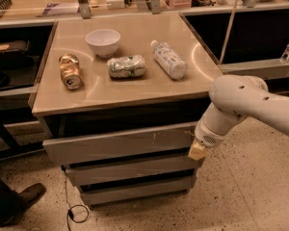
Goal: Close top drawer
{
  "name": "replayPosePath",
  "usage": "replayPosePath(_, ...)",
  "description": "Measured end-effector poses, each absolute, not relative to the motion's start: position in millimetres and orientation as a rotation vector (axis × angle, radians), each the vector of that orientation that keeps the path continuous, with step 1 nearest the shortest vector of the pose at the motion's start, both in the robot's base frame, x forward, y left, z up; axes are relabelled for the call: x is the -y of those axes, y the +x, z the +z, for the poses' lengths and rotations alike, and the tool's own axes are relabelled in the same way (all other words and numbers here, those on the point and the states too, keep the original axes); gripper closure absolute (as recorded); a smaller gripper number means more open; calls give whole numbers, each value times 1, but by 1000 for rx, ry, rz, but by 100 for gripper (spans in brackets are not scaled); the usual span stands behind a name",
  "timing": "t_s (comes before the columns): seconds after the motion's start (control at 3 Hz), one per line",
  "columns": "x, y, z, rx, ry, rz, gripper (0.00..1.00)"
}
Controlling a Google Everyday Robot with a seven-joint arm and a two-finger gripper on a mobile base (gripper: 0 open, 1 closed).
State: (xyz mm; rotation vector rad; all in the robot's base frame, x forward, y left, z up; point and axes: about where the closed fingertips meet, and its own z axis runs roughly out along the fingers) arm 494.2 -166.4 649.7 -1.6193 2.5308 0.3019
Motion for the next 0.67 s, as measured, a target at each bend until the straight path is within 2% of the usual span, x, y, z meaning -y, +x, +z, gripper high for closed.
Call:
replayPosePath(0.33,164,513,658,-2510,-1621,258,100)
replayPosePath(0.67,160,534,666,-2490,-1622,216,100)
